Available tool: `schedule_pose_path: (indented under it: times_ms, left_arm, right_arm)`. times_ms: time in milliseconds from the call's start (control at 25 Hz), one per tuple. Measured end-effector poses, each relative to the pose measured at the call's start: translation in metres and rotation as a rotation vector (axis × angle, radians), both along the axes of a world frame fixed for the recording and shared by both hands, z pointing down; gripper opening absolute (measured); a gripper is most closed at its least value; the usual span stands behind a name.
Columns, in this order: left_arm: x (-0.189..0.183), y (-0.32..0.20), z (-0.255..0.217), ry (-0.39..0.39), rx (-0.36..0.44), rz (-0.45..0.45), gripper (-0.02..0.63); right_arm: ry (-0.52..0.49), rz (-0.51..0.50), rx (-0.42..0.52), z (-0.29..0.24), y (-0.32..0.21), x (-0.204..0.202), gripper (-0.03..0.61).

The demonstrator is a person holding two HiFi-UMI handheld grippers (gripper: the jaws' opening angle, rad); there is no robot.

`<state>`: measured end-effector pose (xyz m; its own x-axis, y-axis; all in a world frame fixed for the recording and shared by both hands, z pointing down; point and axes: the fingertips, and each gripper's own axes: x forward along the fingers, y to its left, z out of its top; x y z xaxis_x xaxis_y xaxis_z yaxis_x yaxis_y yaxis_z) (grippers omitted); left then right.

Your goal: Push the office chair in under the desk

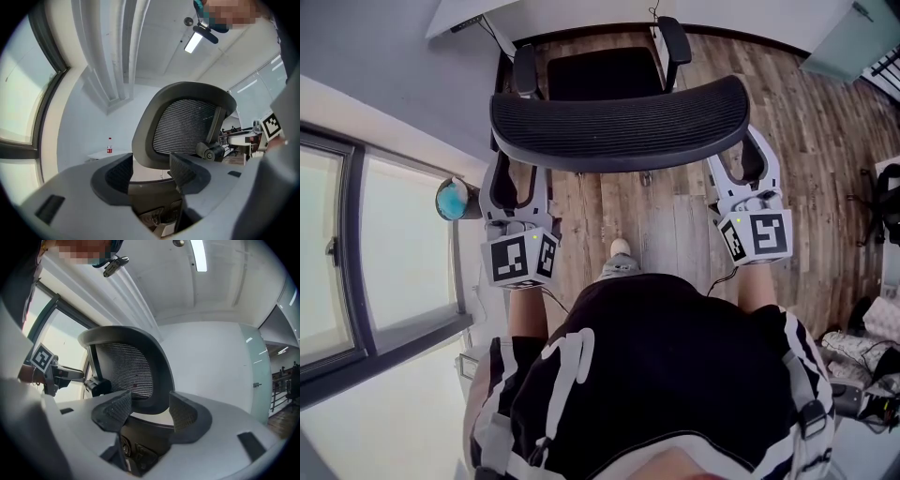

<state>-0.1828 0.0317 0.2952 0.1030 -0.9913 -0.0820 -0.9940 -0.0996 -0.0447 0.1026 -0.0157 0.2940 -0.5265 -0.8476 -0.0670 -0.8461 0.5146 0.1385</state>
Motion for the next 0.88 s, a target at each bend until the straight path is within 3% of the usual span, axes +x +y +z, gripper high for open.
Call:
schedule_pose_path:
  times_ms: [400,880]
  left_arm:
    - [-0.013,-0.027,-0.005,0.025,-0.018,0.033,0.242]
    - [-0.010,-0.038,-0.015,-0.012,-0.002,0.097,0.244]
  right_arm:
    - [-0.017,0.024,-0.001,-0.004,-0.018,-0.009,0.253]
    - [0.000,0.029,0.007,-0.008,-0.039,-0.013,0.253]
